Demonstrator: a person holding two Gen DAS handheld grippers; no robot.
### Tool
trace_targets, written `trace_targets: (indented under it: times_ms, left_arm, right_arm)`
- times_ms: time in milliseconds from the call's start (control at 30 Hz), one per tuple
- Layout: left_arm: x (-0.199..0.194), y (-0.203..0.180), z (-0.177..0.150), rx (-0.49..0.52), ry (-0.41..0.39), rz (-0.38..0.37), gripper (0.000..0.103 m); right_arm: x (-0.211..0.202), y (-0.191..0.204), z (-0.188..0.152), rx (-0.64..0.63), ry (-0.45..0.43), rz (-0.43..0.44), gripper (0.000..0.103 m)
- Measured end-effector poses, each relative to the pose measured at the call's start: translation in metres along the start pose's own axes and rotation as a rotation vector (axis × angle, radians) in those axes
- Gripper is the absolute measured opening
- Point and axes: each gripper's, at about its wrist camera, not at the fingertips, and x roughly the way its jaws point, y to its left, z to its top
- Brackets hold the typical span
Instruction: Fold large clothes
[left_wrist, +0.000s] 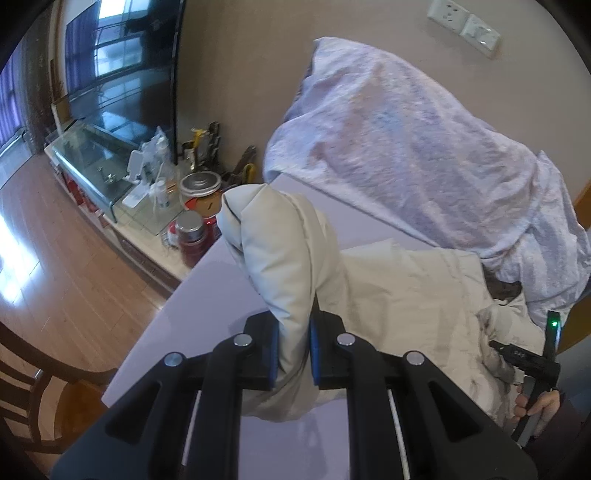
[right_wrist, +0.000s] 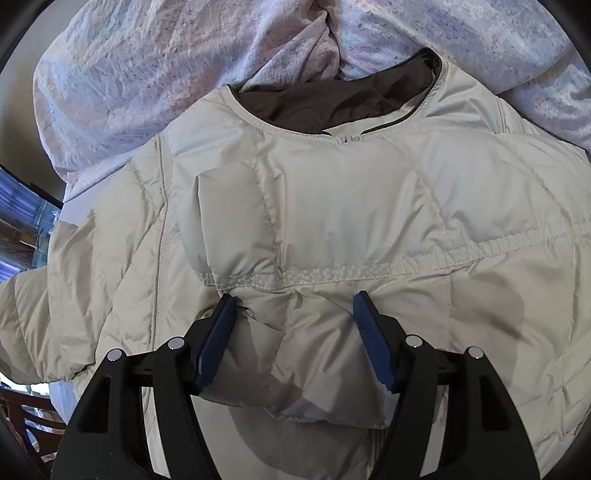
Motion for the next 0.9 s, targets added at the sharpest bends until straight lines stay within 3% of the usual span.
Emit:
trace_targets:
  times_ms: [433, 700, 900]
  left_arm:
    - [-0.023, -0.1, 0.001, 0.105, -0.036, -0.123, 0.013]
    - [-0.029, -0.188, 0.001, 0.191, -0.045, -0.232, 0.013]
    - [-0.033, -0.256, -0.01, 0.273, -0.039, -0.319, 0.013]
  right_arm:
    - [-0.028, -0.029, -0.016, -0.018, 0.018, 0.097, 0.076]
    - [-0.053, -0.047, -0.021, -0.056, -0.006, 0.143, 0.077]
    - [-0.076, -0.087, -0.028, -0.028, -0.051, 0.137, 0.079]
